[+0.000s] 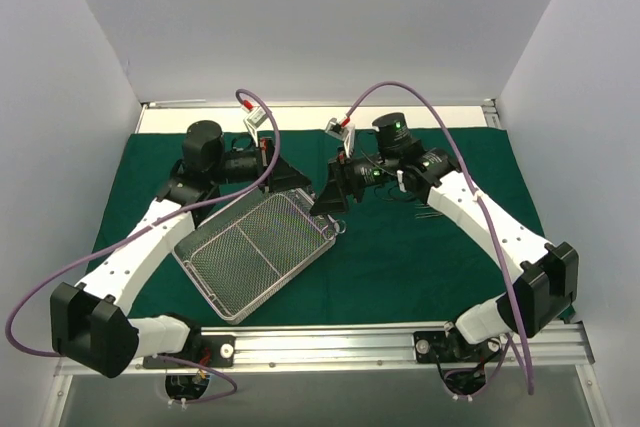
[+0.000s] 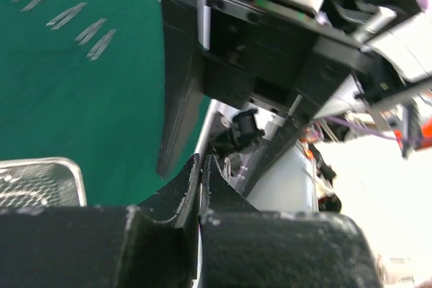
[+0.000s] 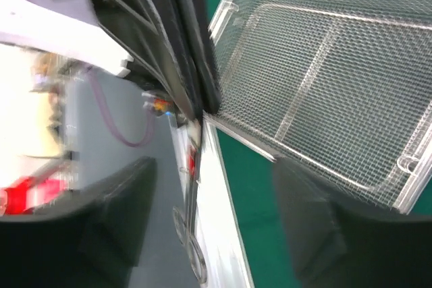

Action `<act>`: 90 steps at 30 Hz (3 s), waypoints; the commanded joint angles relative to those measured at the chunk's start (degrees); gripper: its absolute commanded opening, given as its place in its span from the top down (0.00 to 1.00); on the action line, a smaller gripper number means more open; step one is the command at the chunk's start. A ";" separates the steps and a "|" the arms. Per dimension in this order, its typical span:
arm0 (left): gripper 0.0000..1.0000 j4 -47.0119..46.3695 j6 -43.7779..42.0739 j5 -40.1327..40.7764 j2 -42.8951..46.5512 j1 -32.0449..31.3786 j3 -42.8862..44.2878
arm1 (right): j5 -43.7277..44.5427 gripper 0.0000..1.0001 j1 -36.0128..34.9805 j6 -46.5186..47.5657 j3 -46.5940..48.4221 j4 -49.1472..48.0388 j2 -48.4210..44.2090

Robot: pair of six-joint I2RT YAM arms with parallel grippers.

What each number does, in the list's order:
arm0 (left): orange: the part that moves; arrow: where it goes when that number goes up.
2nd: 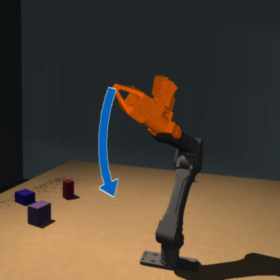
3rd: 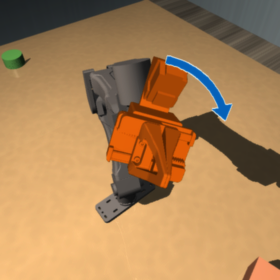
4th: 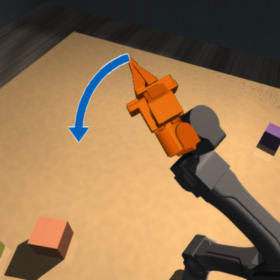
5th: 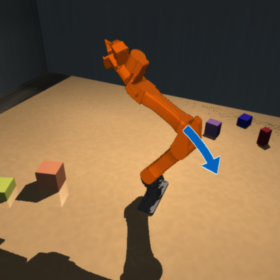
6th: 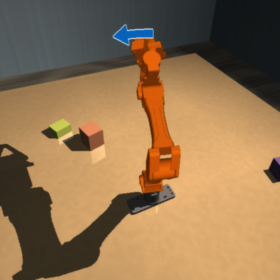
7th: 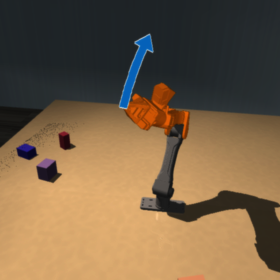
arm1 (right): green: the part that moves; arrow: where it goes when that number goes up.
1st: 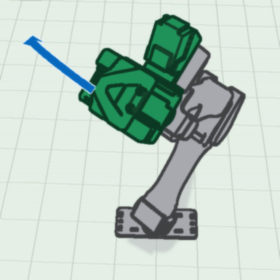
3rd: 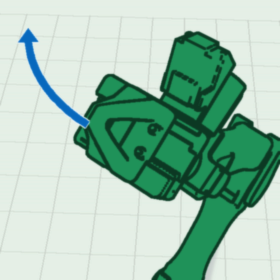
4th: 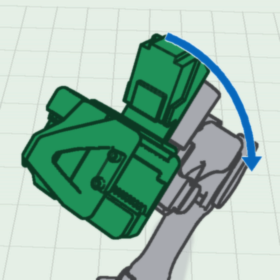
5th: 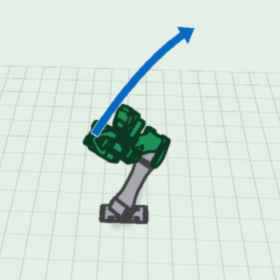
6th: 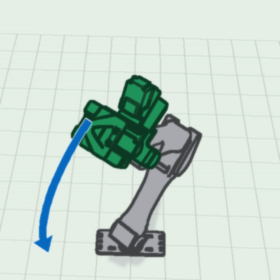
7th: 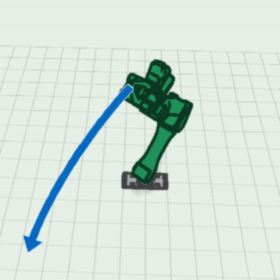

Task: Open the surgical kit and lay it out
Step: Adjust the medical item.

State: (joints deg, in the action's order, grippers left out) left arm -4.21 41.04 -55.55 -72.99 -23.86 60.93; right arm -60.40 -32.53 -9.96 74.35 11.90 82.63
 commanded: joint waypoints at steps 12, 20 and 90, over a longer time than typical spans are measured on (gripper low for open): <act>0.98 31.36 -10.71 21.70 -0.05 0.83 10.18 | 31.98 0.00 -3.75 4.23 14.48 17.43 -0.81; 0.98 34.17 -9.04 27.06 0.57 0.83 11.05 | 42.12 0.00 -13.25 4.69 18.56 17.99 3.15; 0.98 27.23 -3.59 21.45 1.98 3.73 7.80 | 44.49 1.00 -19.41 15.93 21.45 24.66 16.33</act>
State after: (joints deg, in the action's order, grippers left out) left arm 29.67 34.76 -29.91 -72.86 -20.40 67.81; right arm -16.25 -51.44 4.56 94.21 33.74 97.38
